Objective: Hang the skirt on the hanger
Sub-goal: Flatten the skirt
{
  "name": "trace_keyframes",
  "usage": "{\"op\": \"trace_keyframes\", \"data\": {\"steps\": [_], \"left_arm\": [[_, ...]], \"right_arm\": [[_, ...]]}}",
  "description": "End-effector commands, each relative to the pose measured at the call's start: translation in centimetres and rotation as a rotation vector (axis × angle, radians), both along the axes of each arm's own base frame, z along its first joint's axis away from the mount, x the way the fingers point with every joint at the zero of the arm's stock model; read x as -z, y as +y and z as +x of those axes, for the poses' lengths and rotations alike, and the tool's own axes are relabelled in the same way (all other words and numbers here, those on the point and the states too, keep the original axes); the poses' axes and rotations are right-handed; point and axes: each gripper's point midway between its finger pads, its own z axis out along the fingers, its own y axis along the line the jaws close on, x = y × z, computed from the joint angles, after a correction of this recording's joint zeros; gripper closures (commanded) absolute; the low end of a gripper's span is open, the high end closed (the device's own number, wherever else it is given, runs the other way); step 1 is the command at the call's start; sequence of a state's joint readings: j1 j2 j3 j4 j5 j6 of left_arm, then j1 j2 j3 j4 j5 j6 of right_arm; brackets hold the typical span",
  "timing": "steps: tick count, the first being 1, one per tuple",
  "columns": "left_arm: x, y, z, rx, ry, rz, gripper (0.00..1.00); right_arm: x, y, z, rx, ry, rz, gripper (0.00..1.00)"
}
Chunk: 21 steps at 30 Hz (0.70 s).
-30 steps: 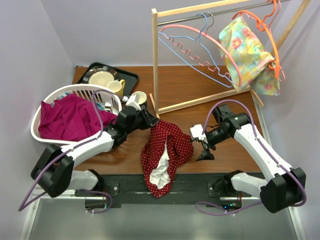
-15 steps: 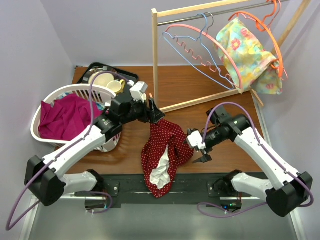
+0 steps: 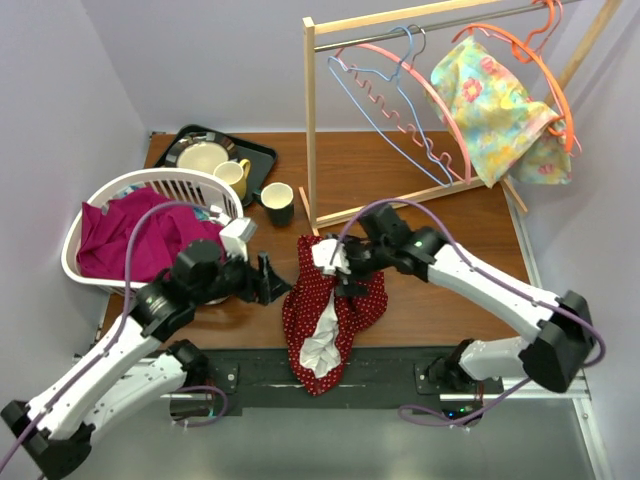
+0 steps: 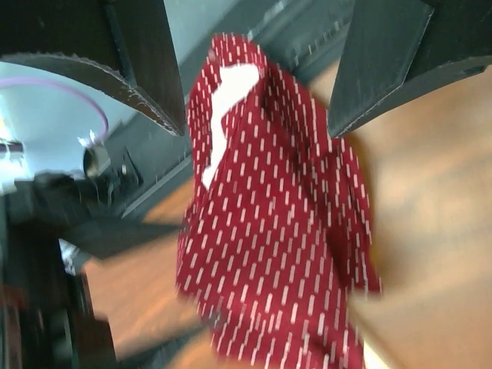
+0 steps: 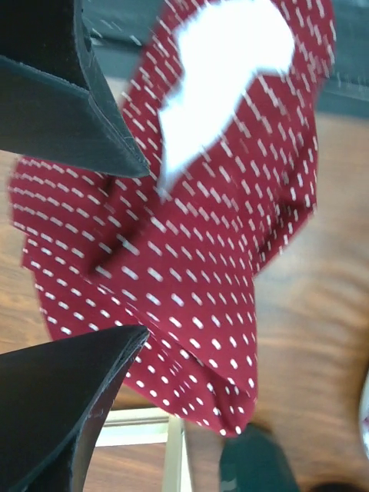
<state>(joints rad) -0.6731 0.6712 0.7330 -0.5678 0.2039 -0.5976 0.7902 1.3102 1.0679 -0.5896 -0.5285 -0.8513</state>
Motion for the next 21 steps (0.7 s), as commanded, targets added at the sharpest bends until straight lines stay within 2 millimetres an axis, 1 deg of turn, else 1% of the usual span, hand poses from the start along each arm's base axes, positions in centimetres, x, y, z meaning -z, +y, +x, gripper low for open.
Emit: {"op": "trace_keyframes", "data": {"steps": [1, 2, 4, 5, 6, 7, 8, 9, 10, 11, 12, 13, 14, 15, 16, 17, 18, 19, 20, 21], "left_arm": [[3.8, 0.6, -3.8, 0.015, 0.193, -0.03, 0.2], [3.8, 0.3, -4.5, 0.026, 0.216, -0.065, 0.2], [4.8, -0.2, -5.4, 0.062, 0.256, -0.09, 0.18], [5.0, -0.4, -5.6, 0.063, 0.269, -0.101, 0.17], [5.3, -0.6, -5.7, 0.067, 0.279, -0.097, 0.17], [5.7, -1.0, -6.1, 0.082, 0.284, -0.092, 0.17], [6.2, -1.3, -6.2, 0.078, 0.308, -0.078, 0.16], [6.6, -1.5, -6.1, 0.071, 0.31, -0.064, 0.16], [6.7, -2.2, -6.7, 0.102, 0.307, -0.057, 0.16], [7.4, -2.7, -6.8, 0.097, 0.331, -0.033, 0.16], [7.7, -3.0, -6.5, 0.08, 0.318, -0.016, 0.16], [7.3, -4.1, -7.4, 0.126, 0.299, -0.018, 0.16], [8.0, -4.7, -7.6, 0.122, 0.319, 0.009, 0.16], [8.2, -5.2, -7.4, 0.108, 0.301, 0.026, 0.16], [7.6, -6.3, -8.4, 0.149, 0.286, 0.027, 0.16], [8.4, -6.9, -8.6, 0.144, 0.302, 0.068, 0.15], [7.7, -7.7, -8.3, 0.127, 0.27, 0.073, 0.15], [7.9, -8.3, -9.4, 0.157, 0.264, 0.104, 0.15], [8.8, -8.7, -9.6, 0.137, 0.279, 0.151, 0.15], [8.1, -9.4, -9.1, 0.105, 0.246, 0.159, 0.15]], "right_arm": [[-2.0, 1.9, 5.2, 0.265, -0.098, 0.049, 0.26], [-1.7, 1.7, 5.4, 0.279, -0.1, 0.04, 0.29], [-1.8, 1.3, 5.8, 0.315, -0.12, 0.045, 0.41], [-1.7, 0.7, 6.1, 0.351, -0.135, 0.039, 0.47], [-1.9, 0.4, 6.3, 0.374, -0.143, 0.042, 0.6], [-2.0, 0.1, 6.6, 0.414, -0.142, 0.046, 0.66], [-2.2, -0.9, 7.4, 0.489, -0.167, 0.041, 0.72], [-2.4, -1.4, 7.6, 0.53, -0.159, 0.049, 0.82], [-2.4, -2.0, 8.0, 0.563, -0.158, 0.049, 0.85], [-2.6, -2.9, 8.4, 0.594, -0.153, 0.058, 0.87], [-2.5, -3.1, 8.2, 0.599, -0.134, 0.062, 0.87], [-2.5, -3.4, 8.0, 0.601, -0.122, 0.065, 0.87], [-1.9, -3.6, 7.6, 0.6, -0.11, 0.059, 0.87], [-1.9, -3.6, 7.3, 0.596, -0.099, 0.07, 0.88], [-1.5, -3.6, 7.0, 0.589, -0.082, 0.064, 0.88], [-1.4, -3.5, 6.9, 0.59, -0.071, 0.066, 0.88], [-1.0, -3.4, 6.7, 0.587, -0.053, 0.061, 0.89], [-0.9, -3.3, 6.7, 0.589, -0.048, 0.06, 0.89], [-0.7, -3.3, 6.8, 0.593, -0.041, 0.057, 0.88], [-0.7, -3.2, 6.8, 0.594, -0.036, 0.058, 0.88]]}}
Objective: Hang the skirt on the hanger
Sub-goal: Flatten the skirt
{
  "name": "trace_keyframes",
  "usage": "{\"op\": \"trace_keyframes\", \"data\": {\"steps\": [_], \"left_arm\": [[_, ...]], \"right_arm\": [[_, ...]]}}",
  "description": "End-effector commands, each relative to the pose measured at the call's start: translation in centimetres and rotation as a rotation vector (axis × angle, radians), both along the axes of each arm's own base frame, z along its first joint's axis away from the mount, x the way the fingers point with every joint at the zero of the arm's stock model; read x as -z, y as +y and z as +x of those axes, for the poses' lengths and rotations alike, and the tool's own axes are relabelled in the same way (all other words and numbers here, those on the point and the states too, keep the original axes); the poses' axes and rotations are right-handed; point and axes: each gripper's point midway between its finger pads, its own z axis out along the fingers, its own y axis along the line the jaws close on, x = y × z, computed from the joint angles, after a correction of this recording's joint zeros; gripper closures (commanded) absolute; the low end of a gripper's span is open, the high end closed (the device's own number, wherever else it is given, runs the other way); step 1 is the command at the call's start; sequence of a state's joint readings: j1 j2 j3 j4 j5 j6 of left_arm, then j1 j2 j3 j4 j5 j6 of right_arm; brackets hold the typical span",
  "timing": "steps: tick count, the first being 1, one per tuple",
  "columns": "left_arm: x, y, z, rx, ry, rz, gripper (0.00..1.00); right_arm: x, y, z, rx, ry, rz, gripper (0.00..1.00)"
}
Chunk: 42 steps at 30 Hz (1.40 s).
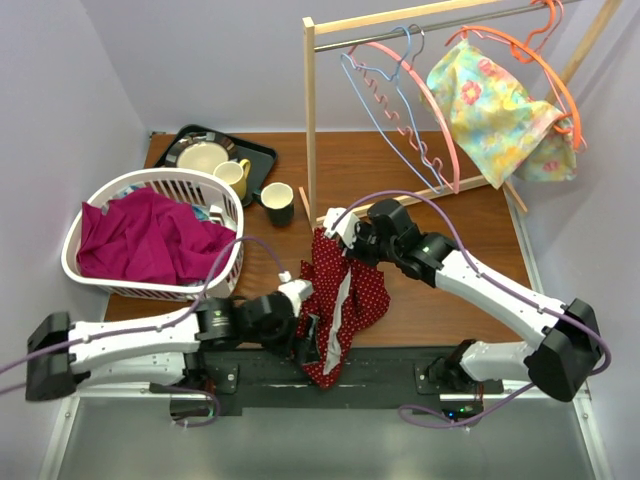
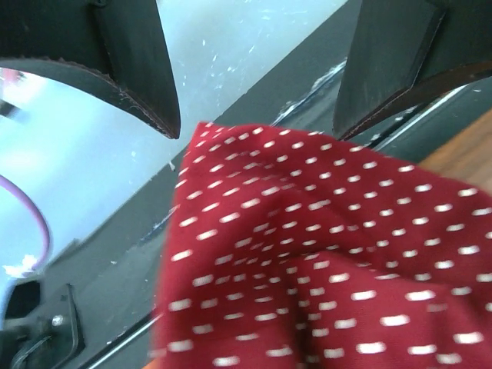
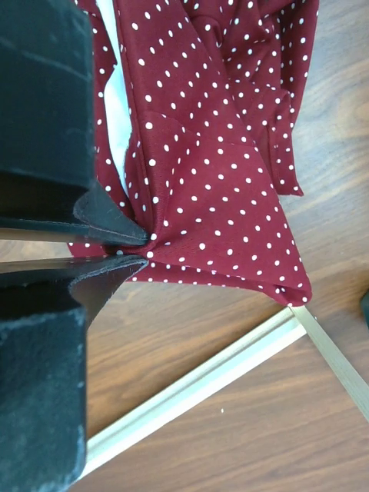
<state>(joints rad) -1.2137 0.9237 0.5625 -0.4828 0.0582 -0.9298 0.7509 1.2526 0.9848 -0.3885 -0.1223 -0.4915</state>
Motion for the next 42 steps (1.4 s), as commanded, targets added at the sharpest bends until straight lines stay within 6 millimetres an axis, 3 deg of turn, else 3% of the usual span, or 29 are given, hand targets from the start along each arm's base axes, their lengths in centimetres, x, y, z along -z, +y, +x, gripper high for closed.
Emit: {"op": "trace_keyframes", "data": {"steps": [1, 2, 3, 5, 9, 18, 22, 24, 25, 28, 32, 36, 39, 40, 42], "left_arm": [[-2.7, -3.6, 1.0, -0.088, -0.126, 0.015, 0.15], [-1.7, -3.7, 1.0, -0.116, -0.125, 0.075, 0.16], [-2.3, -4.0, 1.6, -0.15, -0.166, 0.092, 0.16], [-0.6, -3.0, 1.3, -0.179, -0.179, 0.22, 0.2], [0.6, -3.3, 0.9, -0.172, -0.201, 0.318, 0.28], [3.7, -0.7, -2.8, -0.116, -0.224, 0.574, 0.29], [3.9, 0.3, -3.4, -0.133, -0.238, 0.615, 0.62], [3.8, 0.4, -3.2, -0.142, -0.247, 0.605, 0.7], [3.3, 0.3, -3.2, -0.146, -0.246, 0.578, 0.79], [2.3, 0.0, -3.0, -0.159, -0.242, 0.506, 0.92], [1.7, -0.3, -3.4, -0.151, -0.206, 0.401, 0.93], [1.0, -0.9, -3.7, -0.157, -0.173, 0.311, 0.95], [0.6, -0.4, -3.6, -0.172, -0.168, 0.295, 0.97], [0.2, -0.2, -3.5, -0.179, -0.167, 0.285, 0.99], [-0.3, 1.1, -2.8, -0.197, -0.197, 0.321, 1.0]], "right_arm": [[-0.3, 0.7, 0.1, 0.026, 0.017, 0.048, 0.87], [-0.2, 0.7, 0.1, 0.028, 0.018, 0.047, 0.86], [-0.3, 0.6, 0.2, 0.032, 0.017, 0.05, 0.85], [-0.2, 0.4, 0.3, 0.04, 0.017, 0.048, 0.85], [-0.1, 0.1, 0.4, 0.064, 0.026, 0.05, 0.84], [-0.4, -1.1, 1.8, 0.156, 0.023, 0.07, 0.84], [0.0, -1.5, 1.8, 0.171, 0.034, 0.063, 0.84], [0.3, -1.6, 1.7, 0.17, 0.041, 0.063, 0.82], [0.5, -1.7, 1.6, 0.17, 0.046, 0.062, 0.81], [1.0, -1.8, 1.5, 0.172, 0.057, 0.056, 0.71], [2.0, -1.0, 0.5, 0.118, 0.116, 0.066, 0.55], [2.9, -0.2, -0.3, 0.079, 0.177, 0.082, 0.52], [3.3, -0.5, 0.4, 0.111, 0.169, 0.054, 0.6], [3.0, -0.7, 0.7, 0.123, 0.158, 0.054, 0.8], [1.8, -1.4, 1.0, 0.144, 0.116, 0.05, 1.0]]}}
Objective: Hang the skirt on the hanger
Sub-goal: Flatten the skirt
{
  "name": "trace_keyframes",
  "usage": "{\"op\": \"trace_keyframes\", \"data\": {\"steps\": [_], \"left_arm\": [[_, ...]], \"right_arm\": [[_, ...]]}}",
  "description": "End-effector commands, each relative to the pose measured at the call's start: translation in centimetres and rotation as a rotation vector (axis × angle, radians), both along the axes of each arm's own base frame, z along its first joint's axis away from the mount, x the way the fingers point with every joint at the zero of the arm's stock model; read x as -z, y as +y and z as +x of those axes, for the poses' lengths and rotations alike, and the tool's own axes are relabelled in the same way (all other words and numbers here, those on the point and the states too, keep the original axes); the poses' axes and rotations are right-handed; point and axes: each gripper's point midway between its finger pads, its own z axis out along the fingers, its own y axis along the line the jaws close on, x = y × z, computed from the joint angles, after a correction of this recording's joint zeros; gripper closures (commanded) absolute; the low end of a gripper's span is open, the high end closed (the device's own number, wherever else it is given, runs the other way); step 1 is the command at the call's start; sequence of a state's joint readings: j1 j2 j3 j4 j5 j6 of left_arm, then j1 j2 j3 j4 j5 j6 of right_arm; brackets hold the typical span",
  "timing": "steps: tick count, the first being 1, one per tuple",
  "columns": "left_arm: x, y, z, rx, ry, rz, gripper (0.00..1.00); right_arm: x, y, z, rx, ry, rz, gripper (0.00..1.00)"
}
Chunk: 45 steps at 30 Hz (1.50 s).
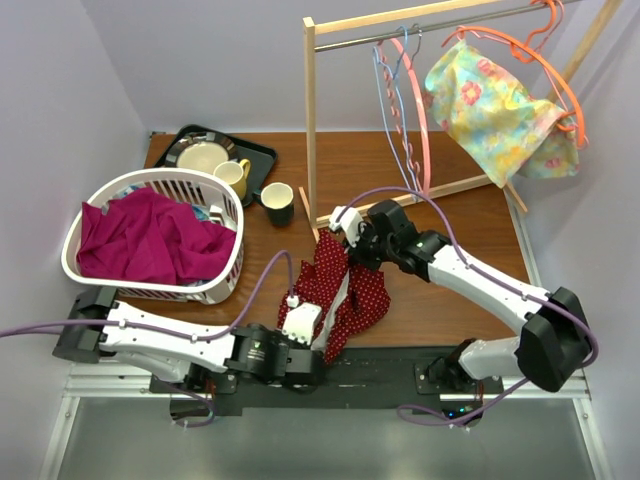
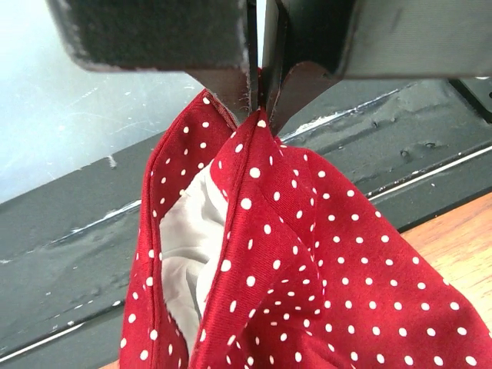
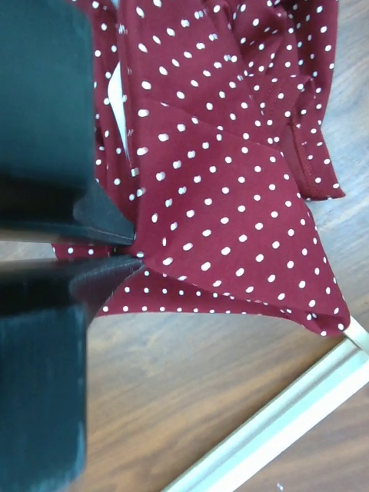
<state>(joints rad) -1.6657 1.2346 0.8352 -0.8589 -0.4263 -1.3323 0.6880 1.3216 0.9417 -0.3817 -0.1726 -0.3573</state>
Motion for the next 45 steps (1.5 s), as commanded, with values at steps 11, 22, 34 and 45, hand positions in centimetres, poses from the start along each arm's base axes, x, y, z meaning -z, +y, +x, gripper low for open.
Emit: {"op": "trace_keyframes", "data": {"steps": [11, 22, 34, 45], "left_arm": [[-22.7, 4.1, 8.8, -0.046, -0.535, -0.243, 1.0], [-41.2, 2.8, 8.5, 0.265, -0.878, -0.644, 1.0], [-37.3, 2.6, 8.9, 0.205, -0.862, -0.653, 1.0], [-22.8, 0.6, 20.4, -0.048, -0.763, -0.474, 1.0]], "right_arm": [[-23.2, -7.4, -6.7, -0.113, -0.377, 0.11, 1.0], [-33.7, -12.5, -18.0, -0.199, -0.622, 0.268, 1.0], [-30.4, -18.0, -9.5, 0.37, -0.586, 0.203, 1.0], [-17.9, -17.2, 1.5, 0.564, -0.386, 0.118, 1.0]]}}
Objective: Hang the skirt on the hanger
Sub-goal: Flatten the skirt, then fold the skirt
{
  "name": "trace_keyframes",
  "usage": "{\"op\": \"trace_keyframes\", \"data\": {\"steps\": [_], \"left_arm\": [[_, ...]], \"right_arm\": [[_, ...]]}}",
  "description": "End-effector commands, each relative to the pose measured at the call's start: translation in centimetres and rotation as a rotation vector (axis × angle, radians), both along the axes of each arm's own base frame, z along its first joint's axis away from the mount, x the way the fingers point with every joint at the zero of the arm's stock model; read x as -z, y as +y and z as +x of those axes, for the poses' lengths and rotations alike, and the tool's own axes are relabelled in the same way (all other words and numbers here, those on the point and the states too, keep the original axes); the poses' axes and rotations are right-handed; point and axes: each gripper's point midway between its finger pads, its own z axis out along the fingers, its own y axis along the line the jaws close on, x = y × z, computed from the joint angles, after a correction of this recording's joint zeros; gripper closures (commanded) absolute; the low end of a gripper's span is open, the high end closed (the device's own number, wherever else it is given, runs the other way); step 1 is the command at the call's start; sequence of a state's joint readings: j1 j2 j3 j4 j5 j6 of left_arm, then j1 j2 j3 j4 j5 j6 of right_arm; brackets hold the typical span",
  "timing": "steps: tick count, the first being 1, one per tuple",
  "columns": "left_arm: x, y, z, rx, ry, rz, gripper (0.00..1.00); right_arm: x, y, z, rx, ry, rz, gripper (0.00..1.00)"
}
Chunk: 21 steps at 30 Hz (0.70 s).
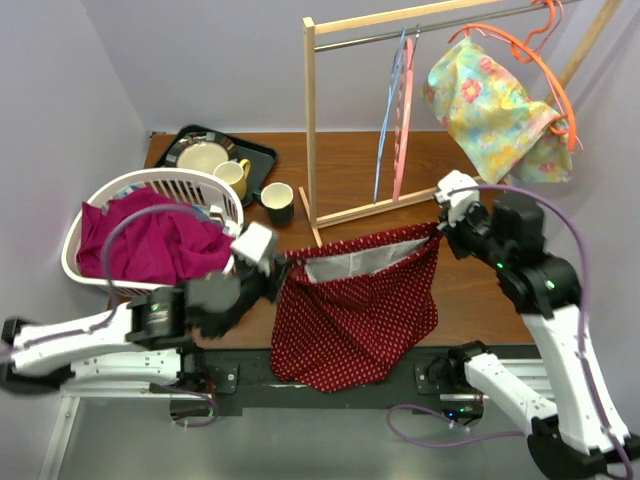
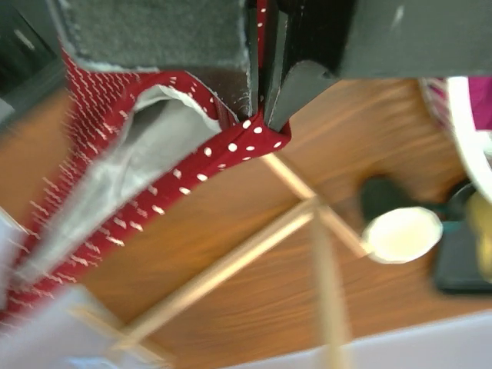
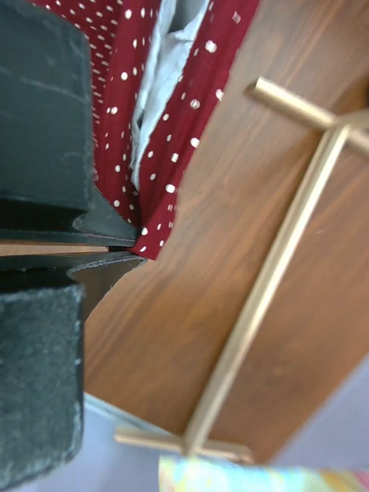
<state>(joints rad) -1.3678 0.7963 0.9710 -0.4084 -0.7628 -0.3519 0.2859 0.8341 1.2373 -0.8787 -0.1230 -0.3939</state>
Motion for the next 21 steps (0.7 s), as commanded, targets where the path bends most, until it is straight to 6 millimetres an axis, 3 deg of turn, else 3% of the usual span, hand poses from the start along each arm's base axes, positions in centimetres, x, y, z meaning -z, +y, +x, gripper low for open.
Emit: {"op": "trace_keyframes", "data": {"steps": [1, 5, 9, 13, 14, 16, 17, 21], "left_arm": [[1.9, -0.3, 7.8, -0.074, 0.077, -0.133, 1.0], [4.7, 0.7, 12.4, -0.14, 0.083, -0.119, 1.0], [6.3, 1.0, 13.9, -0.117, 0.132, -0.144, 1.0], [11.8, 0.9, 11.0, -0.057, 0.336, -0.079, 1.0], [12.6, 0.8, 10.1, -0.04, 0.372, -0.083, 1.0], [16.0, 0.9, 7.7, -0.012, 0.514, -0.077, 1.0], [17.0, 0.7, 6.7, -0.004, 0.57, -0.093, 0.99], [21.8, 1.2, 2.5, 0.041, 0.779, -0.068, 0.95]], "right_arm": [[0.3, -0.8, 5.0, 0.151, -0.096, 0.043, 1.0], [3.3, 0.3, 8.3, 0.167, -0.084, 0.071, 1.0], [4.7, 0.7, 8.5, 0.141, -0.03, 0.048, 1.0], [6.4, 0.2, 5.9, 0.032, -0.006, -0.069, 1.0], [8.5, -0.1, 4.6, 0.002, 0.053, -0.113, 1.0], [9.8, -0.1, 2.7, -0.09, 0.072, -0.176, 1.0], [12.1, -0.4, 1.2, -0.126, 0.139, -0.207, 1.0], [15.7, 0.1, -3.4, -0.329, 0.244, -0.268, 1.0]]}}
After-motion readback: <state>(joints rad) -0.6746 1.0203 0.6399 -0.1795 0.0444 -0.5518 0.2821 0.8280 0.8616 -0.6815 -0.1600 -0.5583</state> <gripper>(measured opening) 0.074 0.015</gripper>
